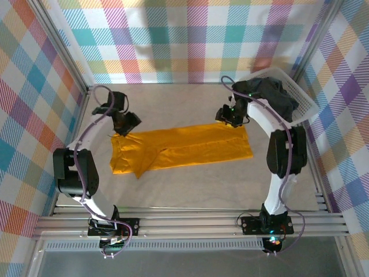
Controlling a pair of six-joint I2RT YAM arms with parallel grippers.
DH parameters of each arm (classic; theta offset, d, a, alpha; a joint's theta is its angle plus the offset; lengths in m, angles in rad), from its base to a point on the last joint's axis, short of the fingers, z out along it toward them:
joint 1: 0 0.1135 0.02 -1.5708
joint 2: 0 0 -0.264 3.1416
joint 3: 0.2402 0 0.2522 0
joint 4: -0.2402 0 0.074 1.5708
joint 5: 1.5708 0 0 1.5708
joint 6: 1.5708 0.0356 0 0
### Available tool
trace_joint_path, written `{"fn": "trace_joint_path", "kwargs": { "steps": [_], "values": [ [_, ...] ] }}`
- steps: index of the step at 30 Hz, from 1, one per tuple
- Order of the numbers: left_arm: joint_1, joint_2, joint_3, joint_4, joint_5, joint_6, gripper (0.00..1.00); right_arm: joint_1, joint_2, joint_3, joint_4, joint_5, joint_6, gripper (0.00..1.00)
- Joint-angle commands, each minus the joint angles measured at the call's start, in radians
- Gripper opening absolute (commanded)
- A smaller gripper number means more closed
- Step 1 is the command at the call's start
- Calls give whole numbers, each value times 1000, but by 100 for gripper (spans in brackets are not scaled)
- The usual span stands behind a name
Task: Fold and stack the t-shirts
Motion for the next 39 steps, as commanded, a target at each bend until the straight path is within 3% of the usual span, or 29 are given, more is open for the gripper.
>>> {"fn": "trace_joint_path", "kwargs": {
  "steps": [1, 4, 11, 27, 39],
  "values": [
    [-30, 94, -81, 113, 193, 61, 51, 26, -73, -81, 127, -231, -31, 50],
    [-50, 119, -93, 114, 201, 106, 51, 48, -142, -137, 165, -302, -24, 52],
    [-68, 150, -124, 96, 214, 173, 51, 50, -247, -256, 203, -311, 37, 53],
    [-159, 18, -235, 102, 184, 104, 49, 51, -270, -305, 217, -301, 63, 52],
    [-250, 54, -212, 65, 205, 14, 23, 49, -285, -328, 209, -295, 54, 52]
  ]
}}
